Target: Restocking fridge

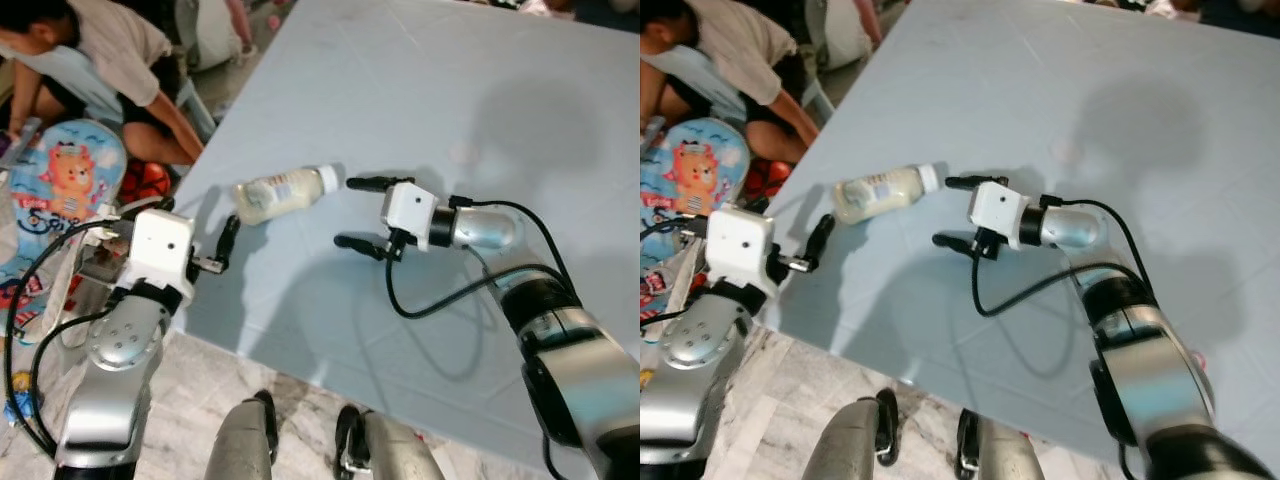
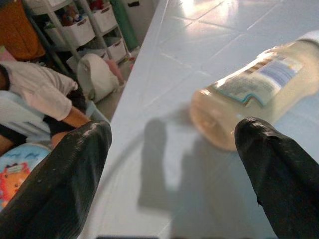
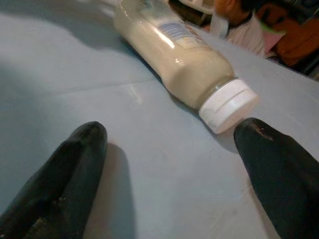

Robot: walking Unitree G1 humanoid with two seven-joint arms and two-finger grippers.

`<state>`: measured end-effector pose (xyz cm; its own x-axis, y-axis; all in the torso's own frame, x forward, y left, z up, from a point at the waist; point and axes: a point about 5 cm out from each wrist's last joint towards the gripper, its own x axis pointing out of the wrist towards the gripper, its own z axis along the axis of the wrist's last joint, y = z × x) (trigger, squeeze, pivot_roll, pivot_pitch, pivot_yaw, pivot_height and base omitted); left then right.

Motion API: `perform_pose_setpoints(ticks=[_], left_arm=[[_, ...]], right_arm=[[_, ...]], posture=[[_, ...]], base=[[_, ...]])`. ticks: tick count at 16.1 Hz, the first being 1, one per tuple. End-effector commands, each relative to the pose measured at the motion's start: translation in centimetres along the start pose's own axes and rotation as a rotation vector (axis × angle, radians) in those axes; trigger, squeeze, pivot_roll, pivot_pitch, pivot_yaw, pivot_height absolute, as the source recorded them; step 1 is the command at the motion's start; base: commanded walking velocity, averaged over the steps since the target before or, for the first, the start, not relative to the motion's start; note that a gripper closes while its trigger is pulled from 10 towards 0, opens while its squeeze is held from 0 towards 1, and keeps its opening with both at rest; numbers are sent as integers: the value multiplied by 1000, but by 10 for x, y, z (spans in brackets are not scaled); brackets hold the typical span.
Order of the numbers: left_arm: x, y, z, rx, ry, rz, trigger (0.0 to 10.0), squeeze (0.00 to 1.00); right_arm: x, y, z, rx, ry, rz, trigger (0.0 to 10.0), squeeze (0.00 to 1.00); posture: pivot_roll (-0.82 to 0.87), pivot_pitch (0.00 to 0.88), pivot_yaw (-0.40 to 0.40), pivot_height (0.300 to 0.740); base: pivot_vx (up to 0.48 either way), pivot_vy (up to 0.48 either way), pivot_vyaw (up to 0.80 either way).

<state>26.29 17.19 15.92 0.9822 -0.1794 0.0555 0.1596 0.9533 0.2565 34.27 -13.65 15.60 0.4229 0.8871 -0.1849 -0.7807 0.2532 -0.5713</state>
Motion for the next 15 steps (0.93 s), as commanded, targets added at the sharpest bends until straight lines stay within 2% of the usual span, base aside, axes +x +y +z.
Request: perform_pose_setpoints(ticks=[1,3,4,7,8,10,12,15], left_arm=[[5,3,-2,15,-2,37,10000,0],[13,1,-1,13,-11,53,10000,0],[20,-7,1,7,-21,35,10000,0],[33,-21,5,1,-46,-4,10000,0],[35,-23,6,0,-53,-9,10000,0],[48,-37,8,13,-63,-36,10000,0],[52,-46,9,31,-70,-53,10000,0],[57,-60,8,43,-68,-62,10000,0]], right_arm=[[5,17,3,67,-53,20,10000,0],[8,29,9,111,-102,21,10000,0],[14,38,21,155,-162,28,10000,0],[22,50,43,254,-270,34,10000,0],[24,53,47,275,-283,32,10000,0],[29,70,57,304,-298,25,10000,0],[30,78,62,333,-305,28,10000,0],[25,103,69,475,-307,48,10000,0]], posture=[[98,184,3,740],[91,178,2,740],[74,167,2,740],[70,163,0,740],[66,157,-1,740],[56,146,1,740],[54,144,4,740],[40,140,8,740]], base=[[0,0,0],[0,0,0],[0,0,0],[0,0,0],[0,0,0],[0,0,0],[0,0,0],[0,0,0]])
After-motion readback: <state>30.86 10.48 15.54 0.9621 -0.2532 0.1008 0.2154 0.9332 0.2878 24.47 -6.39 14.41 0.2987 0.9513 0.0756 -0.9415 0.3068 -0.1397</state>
